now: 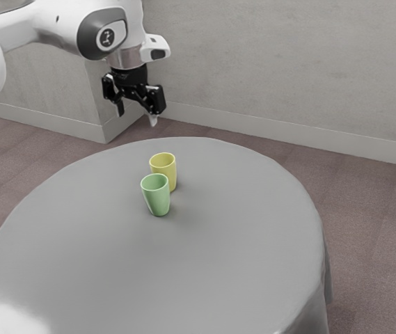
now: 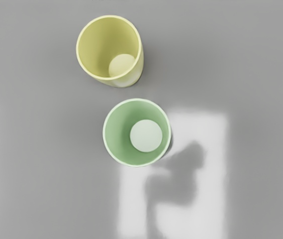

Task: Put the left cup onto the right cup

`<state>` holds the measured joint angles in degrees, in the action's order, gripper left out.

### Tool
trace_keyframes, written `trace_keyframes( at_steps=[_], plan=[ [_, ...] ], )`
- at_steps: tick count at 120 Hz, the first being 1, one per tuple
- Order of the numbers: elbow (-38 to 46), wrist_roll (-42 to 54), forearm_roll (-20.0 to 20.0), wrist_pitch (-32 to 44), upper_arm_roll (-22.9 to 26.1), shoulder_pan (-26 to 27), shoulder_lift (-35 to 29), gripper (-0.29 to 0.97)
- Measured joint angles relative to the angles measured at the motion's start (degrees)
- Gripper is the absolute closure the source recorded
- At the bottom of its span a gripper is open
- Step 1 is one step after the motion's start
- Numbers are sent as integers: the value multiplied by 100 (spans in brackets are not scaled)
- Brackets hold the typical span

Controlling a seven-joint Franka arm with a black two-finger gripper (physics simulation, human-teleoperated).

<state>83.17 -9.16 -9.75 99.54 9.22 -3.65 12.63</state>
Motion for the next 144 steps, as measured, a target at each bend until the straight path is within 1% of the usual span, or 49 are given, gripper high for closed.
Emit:
trace_keyframes(
  at_steps=[63,124,144],
  plan=[
    [-464,-177,-9,34,181,21,508,0],
    [-821,-234,-16,54,182,14,988,0],
    [-891,-195,-50,161,99,2,1184,0]
  ],
)
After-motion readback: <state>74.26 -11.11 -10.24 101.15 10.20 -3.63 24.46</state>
